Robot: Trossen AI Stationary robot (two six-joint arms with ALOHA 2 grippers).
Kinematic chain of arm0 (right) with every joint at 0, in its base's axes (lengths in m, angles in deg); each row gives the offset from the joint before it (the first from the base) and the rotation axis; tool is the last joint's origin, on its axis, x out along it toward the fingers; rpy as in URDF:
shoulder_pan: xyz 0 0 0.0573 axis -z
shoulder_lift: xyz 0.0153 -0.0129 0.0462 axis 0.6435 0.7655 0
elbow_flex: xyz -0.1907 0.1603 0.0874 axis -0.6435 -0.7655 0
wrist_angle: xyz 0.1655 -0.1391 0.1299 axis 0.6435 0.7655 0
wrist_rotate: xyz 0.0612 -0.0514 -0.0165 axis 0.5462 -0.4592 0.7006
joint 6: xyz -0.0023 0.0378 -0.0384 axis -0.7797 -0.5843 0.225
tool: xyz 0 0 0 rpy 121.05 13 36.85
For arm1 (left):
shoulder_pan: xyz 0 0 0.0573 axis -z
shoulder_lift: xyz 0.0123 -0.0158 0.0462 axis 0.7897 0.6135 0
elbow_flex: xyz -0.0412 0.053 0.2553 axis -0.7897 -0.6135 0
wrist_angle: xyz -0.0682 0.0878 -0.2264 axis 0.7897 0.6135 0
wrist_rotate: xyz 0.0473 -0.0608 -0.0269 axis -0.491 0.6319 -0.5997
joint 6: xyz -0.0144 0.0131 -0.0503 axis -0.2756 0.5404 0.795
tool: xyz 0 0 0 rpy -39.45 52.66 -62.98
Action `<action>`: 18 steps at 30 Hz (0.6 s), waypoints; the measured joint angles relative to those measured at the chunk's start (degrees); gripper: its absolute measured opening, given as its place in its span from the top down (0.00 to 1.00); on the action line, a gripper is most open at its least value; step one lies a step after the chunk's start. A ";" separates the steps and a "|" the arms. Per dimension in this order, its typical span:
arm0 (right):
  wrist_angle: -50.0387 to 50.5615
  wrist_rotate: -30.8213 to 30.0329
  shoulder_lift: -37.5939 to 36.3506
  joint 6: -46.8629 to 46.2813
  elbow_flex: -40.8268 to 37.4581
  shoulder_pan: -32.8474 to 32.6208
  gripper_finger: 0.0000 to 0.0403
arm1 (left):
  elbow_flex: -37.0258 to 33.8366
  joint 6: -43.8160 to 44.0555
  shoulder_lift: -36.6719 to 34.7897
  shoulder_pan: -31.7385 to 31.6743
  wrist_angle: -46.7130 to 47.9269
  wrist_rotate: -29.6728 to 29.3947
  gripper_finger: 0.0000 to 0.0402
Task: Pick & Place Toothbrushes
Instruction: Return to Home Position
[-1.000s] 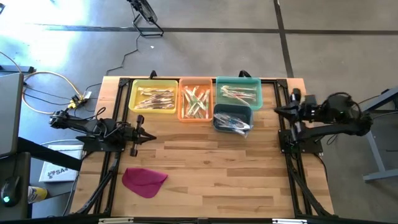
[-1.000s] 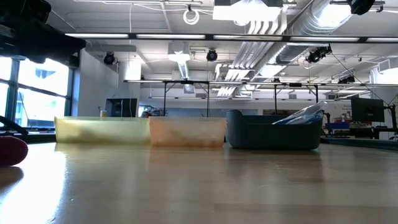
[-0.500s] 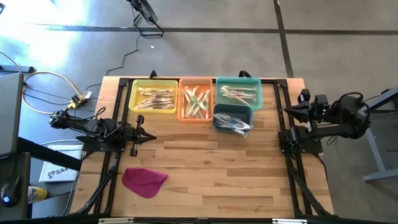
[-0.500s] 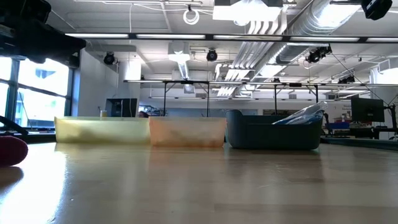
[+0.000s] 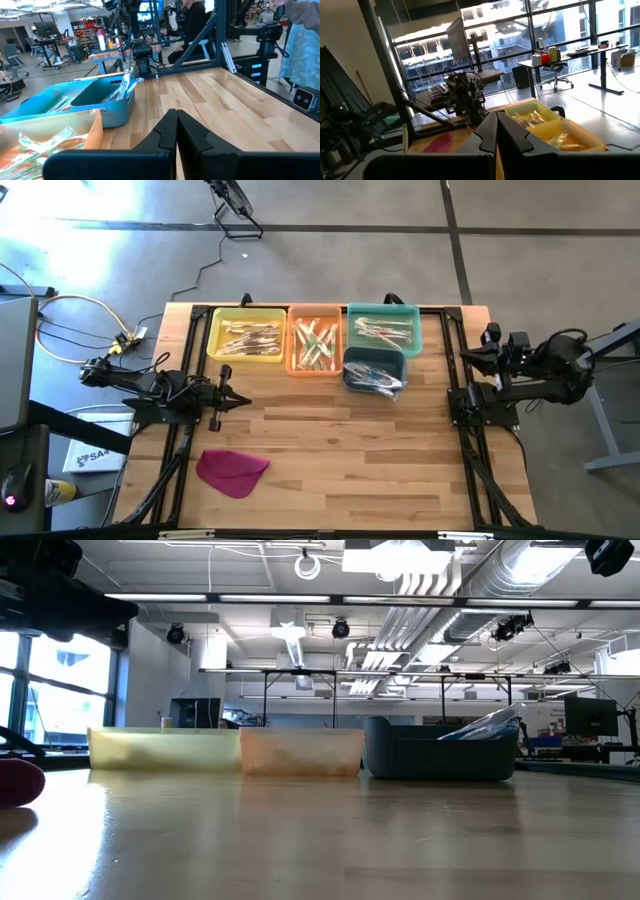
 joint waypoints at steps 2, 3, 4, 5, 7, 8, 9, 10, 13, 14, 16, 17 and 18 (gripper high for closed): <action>-2.40 0.03 -0.04 -0.06 -2.13 0.00 0.99 | 0.00 0.00 0.00 -0.02 0.00 0.00 1.00; -3.35 0.14 -0.07 -0.01 -3.21 0.00 0.99 | 0.00 -0.02 0.00 0.00 0.00 0.00 1.00; -4.55 0.24 -0.09 0.05 -4.20 0.00 0.99 | 0.00 -0.01 0.00 -0.01 0.00 0.00 1.00; -5.93 0.31 -0.09 0.04 -5.16 0.00 0.99 | 0.00 -0.01 0.00 0.00 0.00 0.01 1.00; -9.09 0.49 -0.09 -0.02 -7.94 0.00 0.99 | 0.00 -0.01 0.00 -0.01 0.00 0.00 1.00; -10.30 0.50 -0.09 0.02 -9.57 0.00 0.99 | 0.00 -0.01 0.00 -0.01 0.00 0.02 1.00; -12.03 0.59 -0.09 0.05 -11.22 0.00 0.99 | 0.00 -0.02 0.00 -0.02 0.00 0.02 1.00; -14.02 1.02 -0.10 0.06 -12.78 0.00 0.99 | 0.00 0.00 0.00 0.00 0.00 0.02 1.00; -18.90 4.57 -0.15 0.09 -17.20 0.00 0.99 | 0.00 0.00 0.00 0.00 0.00 0.02 1.00; -20.15 5.76 -0.15 0.12 -18.72 -0.01 0.99 | 0.00 0.00 0.00 -0.02 0.00 0.02 1.00; -22.87 7.43 -0.15 0.10 -21.55 0.00 0.99 | 0.00 -0.01 0.00 0.00 0.00 0.02 1.00; -24.27 7.93 -0.15 0.09 -23.06 0.00 0.99 | 0.00 0.00 0.00 -0.02 0.00 0.02 1.00; -25.45 7.99 -0.17 0.03 -24.57 0.00 0.99 | 0.00 0.00 0.00 -0.02 0.00 0.02 1.00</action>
